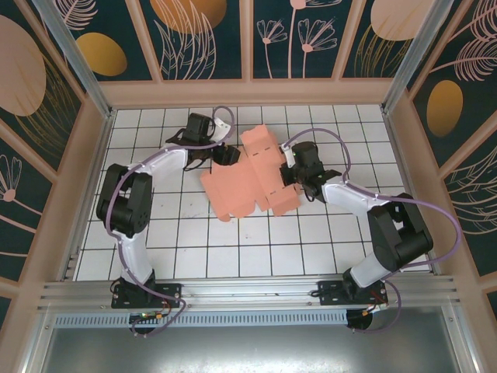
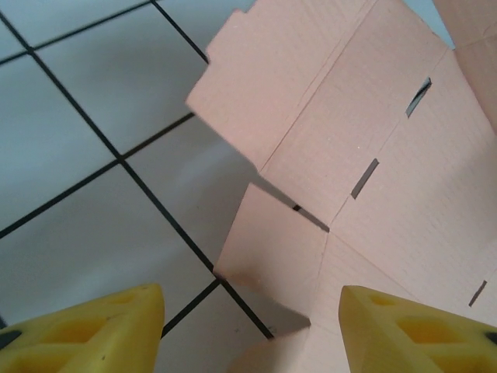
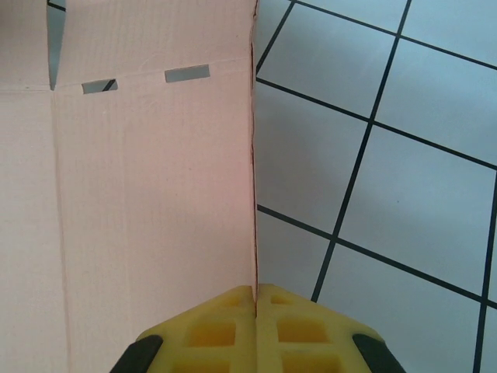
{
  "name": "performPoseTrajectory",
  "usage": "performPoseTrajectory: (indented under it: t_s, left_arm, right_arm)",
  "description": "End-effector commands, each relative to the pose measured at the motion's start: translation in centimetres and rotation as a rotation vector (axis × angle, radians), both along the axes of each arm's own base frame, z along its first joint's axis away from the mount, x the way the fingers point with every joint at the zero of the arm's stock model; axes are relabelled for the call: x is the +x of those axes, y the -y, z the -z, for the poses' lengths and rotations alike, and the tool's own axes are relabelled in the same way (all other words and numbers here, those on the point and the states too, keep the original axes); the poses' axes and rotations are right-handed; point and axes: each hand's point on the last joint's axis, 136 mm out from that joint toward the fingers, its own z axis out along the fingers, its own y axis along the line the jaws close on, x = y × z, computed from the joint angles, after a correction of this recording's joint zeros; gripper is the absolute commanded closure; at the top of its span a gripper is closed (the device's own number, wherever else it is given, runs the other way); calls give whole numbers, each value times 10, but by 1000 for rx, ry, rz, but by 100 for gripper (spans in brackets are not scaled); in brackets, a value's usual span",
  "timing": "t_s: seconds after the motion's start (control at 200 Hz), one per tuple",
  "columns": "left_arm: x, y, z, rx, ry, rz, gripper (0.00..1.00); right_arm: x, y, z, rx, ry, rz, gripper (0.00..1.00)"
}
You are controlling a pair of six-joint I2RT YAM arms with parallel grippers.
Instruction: Fold the paper box
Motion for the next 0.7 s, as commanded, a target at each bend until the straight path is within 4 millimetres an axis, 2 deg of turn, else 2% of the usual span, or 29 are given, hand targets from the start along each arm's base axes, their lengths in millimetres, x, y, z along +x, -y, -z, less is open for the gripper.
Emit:
performPoseTrajectory:
  t_s: [0.0, 0.25, 0.295, 0.325, 0.405, 0.5, 0.586, 0.696]
  left_arm:
    - [-13, 11, 4, -12, -56, 108, 40]
    - [6, 5, 12, -8, -82, 45, 37]
    - [5, 8, 11, -21, -92, 53, 41]
    - [4, 9, 10, -30, -98, 62, 47]
    - [0, 14, 7, -64, -108, 88, 53]
    - [-2, 17, 3, -78, -102, 104, 68]
    - [-2, 16, 1, -80, -84, 106, 71]
    - [-4, 15, 1, -79, -67, 113, 81]
  right_arm:
    - [-2, -3, -3, 8, 4, -39, 100]
    - [-5, -8, -1, 16, -13, -65, 100]
    - [-5, -8, -1, 18, -14, -66, 100]
    - [-5, -8, 0, 17, -16, -64, 100]
    - [-4, -7, 1, 14, -19, -61, 100]
    - [-3, -7, 2, 10, -24, -57, 100]
    - [-2, -6, 3, 5, -28, -46, 100]
    - [-2, -5, 3, 4, -30, -42, 100]
